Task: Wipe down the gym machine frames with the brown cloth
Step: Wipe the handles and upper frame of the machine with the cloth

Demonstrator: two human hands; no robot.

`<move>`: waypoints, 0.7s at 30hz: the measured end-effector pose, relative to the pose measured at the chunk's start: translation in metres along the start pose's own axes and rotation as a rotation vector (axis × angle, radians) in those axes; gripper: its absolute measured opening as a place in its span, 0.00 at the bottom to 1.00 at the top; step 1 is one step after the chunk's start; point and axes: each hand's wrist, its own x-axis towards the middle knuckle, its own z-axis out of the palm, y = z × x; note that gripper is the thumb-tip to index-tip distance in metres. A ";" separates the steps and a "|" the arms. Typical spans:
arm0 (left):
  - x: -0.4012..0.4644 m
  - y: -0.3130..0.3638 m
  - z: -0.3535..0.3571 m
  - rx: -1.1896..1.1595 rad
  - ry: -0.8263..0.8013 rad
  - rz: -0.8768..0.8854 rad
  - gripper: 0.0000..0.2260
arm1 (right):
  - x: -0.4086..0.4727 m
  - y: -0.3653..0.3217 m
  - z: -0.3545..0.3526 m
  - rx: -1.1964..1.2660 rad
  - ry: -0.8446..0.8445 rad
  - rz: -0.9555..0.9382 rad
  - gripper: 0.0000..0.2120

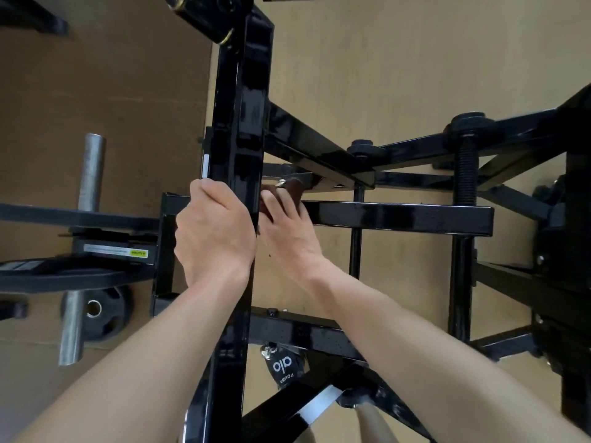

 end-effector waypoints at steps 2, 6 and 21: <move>0.001 0.000 0.002 0.001 0.005 0.004 0.20 | 0.021 0.004 0.007 -0.090 -0.086 -0.070 0.27; 0.000 0.001 0.000 -0.009 -0.011 -0.006 0.19 | 0.043 0.014 0.018 -0.328 -0.212 -0.219 0.26; 0.000 0.001 -0.002 -0.015 -0.027 -0.025 0.18 | -0.110 0.161 -0.054 -0.430 -0.093 0.128 0.31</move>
